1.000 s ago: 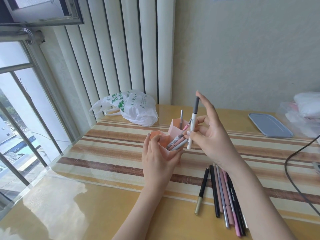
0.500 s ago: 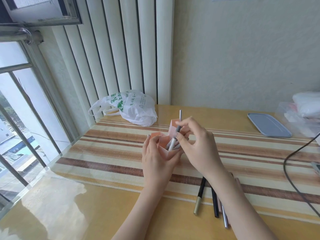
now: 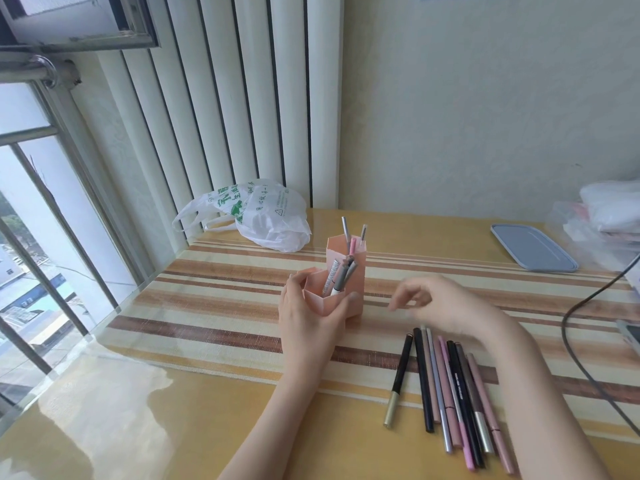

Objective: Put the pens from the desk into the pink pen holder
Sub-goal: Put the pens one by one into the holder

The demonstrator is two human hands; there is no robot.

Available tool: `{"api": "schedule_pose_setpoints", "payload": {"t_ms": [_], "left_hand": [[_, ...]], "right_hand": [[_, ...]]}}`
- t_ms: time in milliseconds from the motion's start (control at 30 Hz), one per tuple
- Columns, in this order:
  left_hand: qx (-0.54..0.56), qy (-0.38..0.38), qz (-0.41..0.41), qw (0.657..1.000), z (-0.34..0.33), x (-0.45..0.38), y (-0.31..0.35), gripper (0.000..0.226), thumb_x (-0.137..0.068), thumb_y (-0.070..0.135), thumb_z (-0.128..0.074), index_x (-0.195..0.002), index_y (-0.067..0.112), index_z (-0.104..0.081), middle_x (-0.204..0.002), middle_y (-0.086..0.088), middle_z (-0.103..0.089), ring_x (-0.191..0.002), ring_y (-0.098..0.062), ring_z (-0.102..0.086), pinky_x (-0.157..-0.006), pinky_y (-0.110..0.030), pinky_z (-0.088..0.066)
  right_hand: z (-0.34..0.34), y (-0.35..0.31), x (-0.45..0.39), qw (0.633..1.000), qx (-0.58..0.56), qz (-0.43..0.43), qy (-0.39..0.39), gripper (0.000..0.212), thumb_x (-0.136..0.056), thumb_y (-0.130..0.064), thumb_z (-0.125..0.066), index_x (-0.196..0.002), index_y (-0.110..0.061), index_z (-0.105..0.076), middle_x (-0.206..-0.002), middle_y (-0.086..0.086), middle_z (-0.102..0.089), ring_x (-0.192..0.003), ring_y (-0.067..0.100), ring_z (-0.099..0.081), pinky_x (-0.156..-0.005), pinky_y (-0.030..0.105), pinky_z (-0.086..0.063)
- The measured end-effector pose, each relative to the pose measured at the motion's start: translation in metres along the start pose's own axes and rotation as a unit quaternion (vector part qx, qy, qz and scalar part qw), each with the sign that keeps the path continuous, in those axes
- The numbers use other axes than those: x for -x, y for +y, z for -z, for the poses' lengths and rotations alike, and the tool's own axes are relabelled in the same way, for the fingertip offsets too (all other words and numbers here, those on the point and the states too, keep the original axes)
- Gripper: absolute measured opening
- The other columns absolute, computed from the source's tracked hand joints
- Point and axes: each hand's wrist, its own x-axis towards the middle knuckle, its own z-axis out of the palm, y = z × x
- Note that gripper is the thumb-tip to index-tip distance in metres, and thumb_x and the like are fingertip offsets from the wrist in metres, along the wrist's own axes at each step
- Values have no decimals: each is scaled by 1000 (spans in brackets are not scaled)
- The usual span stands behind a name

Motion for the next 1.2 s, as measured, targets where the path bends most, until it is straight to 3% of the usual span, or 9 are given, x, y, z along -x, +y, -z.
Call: {"api": "schedule_pose_setpoints", "payload": {"t_ms": [100,200,400,600,700,833,900,1033,1200], "left_hand": [[-3,2,-8,1000,0,0,-2,56,-60,53,-75,-104,47,-41,-102,29,-51,-100,-7,-49,-87,-29,-40],[-1,5,-5,1000,0,0,-4,55,-62,50,-77,-103,47,-41,-103,23,-54,-99,-10,-50,-86,-31,-41],[-1,6,-6,1000,-1,0,-5,55,-62,52,-77,-105,43,-43,-104,13,-58,-99,-16,-53,-84,-33,-43],[-1,18,7,1000,0,-3,-4,60,-58,51,-77,-106,44,-42,-104,21,-54,-102,-12,-51,-82,-23,-40],[-6,32,2,999,2,-4,-4,61,-54,61,-68,-106,46,-40,-104,30,-49,-106,-8,-47,-80,-15,-35],[-48,15,-32,998,2,-2,-6,63,-61,52,-75,-114,37,-44,-108,32,-46,-125,-17,-42,-99,-34,-39],[-54,3,-44,998,1,-1,-5,64,-62,48,-77,-116,29,-48,-110,23,-51,-131,-20,-39,-103,-33,-35],[-66,-19,-67,995,-1,2,-4,67,-64,46,-82,-119,22,-51,-109,23,-49,-137,-15,-31,-97,-6,-16],[-75,-14,-75,994,-1,2,-1,68,-63,44,-83,-118,18,-52,-111,20,-48,-138,-15,-31,-97,-10,-18]], "right_hand": [[-7,0,4,976,89,-19,-199,34,-82,-15,-71,-97,-43,-59,-115,-8,-51,-97,15,-54,-79,31,-46],[-20,-7,2,956,162,-23,-245,37,-78,-16,-74,-106,-35,-58,-107,-7,-46,-94,15,-50,-74,28,-43],[-29,-5,-5,972,154,15,-179,17,-77,-24,-76,-86,-29,-64,-111,-3,-51,-106,19,-49,-89,38,-46],[-6,1,-2,994,-41,91,-38,11,-84,-31,-68,-81,-38,-60,-74,-5,-56,-63,13,-48,-63,32,-41],[4,-5,2,964,-219,152,1,25,-87,-19,-67,-93,-39,-53,-83,-3,-67,-65,19,-59,-62,36,-50],[4,-23,5,881,-399,243,72,87,-84,0,-67,-128,-63,-25,-79,11,-71,-57,23,-66,-59,29,-56],[-2,-34,6,858,-413,284,115,95,-84,0,-68,-136,-62,-17,-78,13,-72,-57,27,-68,-59,31,-57],[-17,-47,3,857,-359,284,238,86,-81,-5,-74,-138,-48,-26,-80,8,-75,-67,22,-72,-63,27,-57],[-31,-50,-3,876,-227,281,321,63,-78,-6,-75,-127,-29,-43,-82,-5,-72,-52,-5,-54,-51,5,-36]]}}
